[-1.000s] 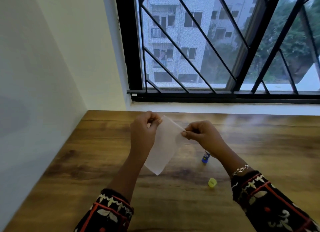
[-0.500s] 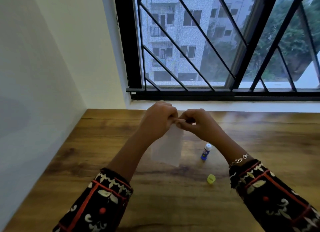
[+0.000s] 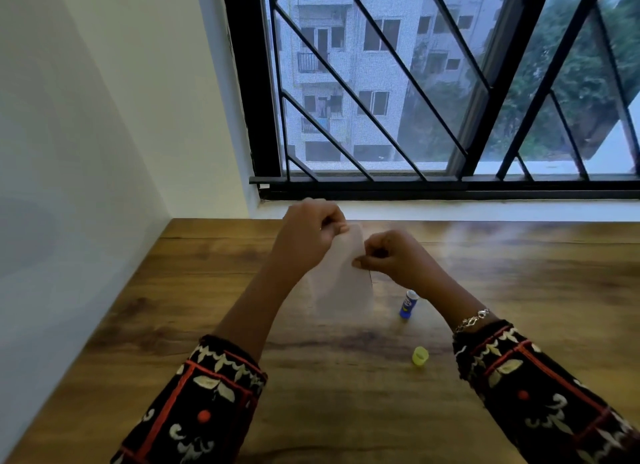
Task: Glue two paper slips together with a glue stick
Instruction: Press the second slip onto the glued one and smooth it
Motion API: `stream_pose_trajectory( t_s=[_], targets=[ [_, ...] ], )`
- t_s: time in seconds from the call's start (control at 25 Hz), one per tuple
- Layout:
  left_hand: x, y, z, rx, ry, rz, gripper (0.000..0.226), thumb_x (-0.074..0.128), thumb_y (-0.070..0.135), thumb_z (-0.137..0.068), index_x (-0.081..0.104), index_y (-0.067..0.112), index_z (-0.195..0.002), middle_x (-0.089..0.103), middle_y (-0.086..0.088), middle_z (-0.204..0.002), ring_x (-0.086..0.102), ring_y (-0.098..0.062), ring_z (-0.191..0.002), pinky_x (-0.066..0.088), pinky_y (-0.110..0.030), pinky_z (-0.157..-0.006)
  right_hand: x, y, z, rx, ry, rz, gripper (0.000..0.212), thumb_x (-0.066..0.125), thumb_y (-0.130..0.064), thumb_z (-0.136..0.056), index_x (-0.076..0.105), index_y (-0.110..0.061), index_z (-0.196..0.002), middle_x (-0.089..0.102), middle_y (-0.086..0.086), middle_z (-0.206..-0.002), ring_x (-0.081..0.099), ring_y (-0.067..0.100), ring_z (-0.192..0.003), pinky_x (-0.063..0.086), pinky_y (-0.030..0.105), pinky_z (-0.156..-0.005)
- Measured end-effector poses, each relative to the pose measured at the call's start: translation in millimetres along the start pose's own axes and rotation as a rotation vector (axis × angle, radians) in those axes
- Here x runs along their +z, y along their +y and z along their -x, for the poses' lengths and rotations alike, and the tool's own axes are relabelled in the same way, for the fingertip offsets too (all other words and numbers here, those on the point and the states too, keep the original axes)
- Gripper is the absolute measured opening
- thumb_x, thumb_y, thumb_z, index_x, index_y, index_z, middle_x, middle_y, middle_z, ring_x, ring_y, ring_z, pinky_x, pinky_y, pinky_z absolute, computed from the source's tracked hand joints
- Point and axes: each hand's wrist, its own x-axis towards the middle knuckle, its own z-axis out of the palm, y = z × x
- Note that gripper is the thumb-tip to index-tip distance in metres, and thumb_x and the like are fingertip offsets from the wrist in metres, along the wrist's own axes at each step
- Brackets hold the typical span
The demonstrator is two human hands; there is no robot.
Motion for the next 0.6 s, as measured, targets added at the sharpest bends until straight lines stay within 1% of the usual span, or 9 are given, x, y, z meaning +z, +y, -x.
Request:
stream_pose_trajectory(
  t_s=[0.04, 0.08, 0.16, 0.24, 0.32, 0.4, 0.44, 0.52, 0.6],
  targets=[
    [-1.8, -1.4, -1.7, -0.007, 0.012, 0.018, 0.007, 0.065, 0.004, -0.080, 0.068, -0.001, -0.076, 0.059, -0.003, -0.070, 0.048, -0.010, -0.064, 0.033, -0.003, -0.057, 2.1, 3.4, 2.0, 0.015, -0.007, -0.004, 0.026, 0.065, -0.015, -0.080, 0.062, 0.010, -0.074, 0.063, 0.030, -0.078, 0.058, 0.042, -0.072, 0.051, 0.050, -0.073],
    [-2.4, -2.3, -2.5, -0.015, 0.009, 0.029, 0.007, 0.066, 0.004, -0.080, 0.068, -0.001, -0.076, 0.058, -0.002, -0.069, 0.048, -0.009, -0.063, 0.033, -0.002, -0.056, 3.2, 5.6, 3.8, 0.022, -0.009, -0.011, 0.024, 0.065, -0.014, -0.080, 0.063, 0.010, -0.075, 0.063, 0.032, -0.082, 0.059, 0.044, -0.078, 0.052, 0.053, -0.078],
    [-0.2, -3.3, -1.3, -0.032, -0.013, 0.046, 0.007, 0.066, 0.004, -0.080, 0.068, -0.001, -0.076, 0.059, -0.002, -0.070, 0.049, -0.010, -0.063, 0.035, -0.002, -0.055, 3.4, 8.0, 5.8, 0.030, -0.007, -0.019, 0.021, 0.065, -0.014, -0.080, 0.065, 0.006, -0.075, 0.065, 0.030, -0.082, 0.060, 0.043, -0.079, 0.052, 0.053, -0.079],
    [3.4, -4.8, 0.9, -0.047, -0.004, 0.056, 0.007, 0.066, 0.005, -0.080, 0.067, -0.002, -0.076, 0.059, -0.002, -0.071, 0.049, -0.010, -0.062, 0.036, -0.002, -0.055, 2.8, 10.5, 7.3, 0.050, -0.010, -0.022, 0.015, 0.066, -0.014, -0.080, 0.068, 0.000, -0.076, 0.067, 0.025, -0.081, 0.062, 0.038, -0.077, 0.053, 0.049, -0.077],
    [2.2, -9.4, 0.9, -0.090, 0.059, 0.088, 0.007, 0.066, 0.005, -0.080, 0.067, -0.002, -0.076, 0.060, -0.003, -0.070, 0.048, -0.005, -0.057, 0.037, -0.001, -0.055, 2.5, 15.0, 10.9, 0.080, -0.021, -0.035, 0.008, 0.066, -0.013, -0.079, 0.069, -0.006, -0.076, 0.068, 0.017, -0.079, 0.062, 0.032, -0.073, 0.054, 0.042, -0.073],
    [-3.7, -17.0, -2.1, -0.152, 0.145, 0.132, 0.007, 0.066, 0.005, -0.080, 0.068, -0.001, -0.078, 0.061, -0.003, -0.071, 0.048, 0.001, -0.058, 0.037, 0.001, -0.055, 2.4, 20.7, 14.6, 0.108, -0.024, -0.038, 0.006, 0.066, -0.013, -0.079, 0.069, -0.008, -0.080, 0.069, 0.014, -0.082, 0.064, 0.029, -0.078, 0.054, 0.037, -0.077],
    [-6.1, -20.7, -3.3, -0.177, 0.179, 0.151, 0.006, 0.066, 0.006, -0.080, 0.068, 0.000, -0.079, 0.061, -0.003, -0.071, 0.049, 0.001, -0.059, 0.037, 0.002, -0.054, 1.3, 23.8, 15.6, 0.118, -0.018, -0.040, 0.006, 0.066, -0.014, -0.079, 0.069, -0.008, -0.081, 0.070, 0.014, -0.084, 0.065, 0.028, -0.080, 0.055, 0.036, -0.078],
    [-7.7, -26.4, -3.0, -0.215, 0.226, 0.178, 0.007, 0.066, 0.008, -0.081, 0.068, 0.002, -0.079, 0.060, -0.002, -0.070, 0.049, -0.001, -0.059, 0.037, 0.000, -0.052, -1.9, 29.1, 16.7, 0.120, 0.006, -0.068, 0.006, 0.067, -0.014, -0.078, 0.069, -0.009, -0.082, 0.069, 0.012, -0.085, 0.065, 0.026, -0.080, 0.055, 0.035, -0.081],
    [-4.5, -31.4, -0.9, -0.271, 0.276, 0.217, 0.008, 0.065, 0.010, -0.082, 0.067, 0.002, -0.078, 0.060, -0.003, -0.070, 0.050, -0.006, -0.058, 0.039, -0.006, -0.052, -3.1, 29.9, 17.9, 0.115, 0.046, -0.135, 0.004, 0.065, -0.013, -0.079, 0.068, -0.015, -0.079, 0.068, 0.010, -0.081, 0.064, 0.025, -0.078, 0.054, 0.035, -0.080]
  ],
)
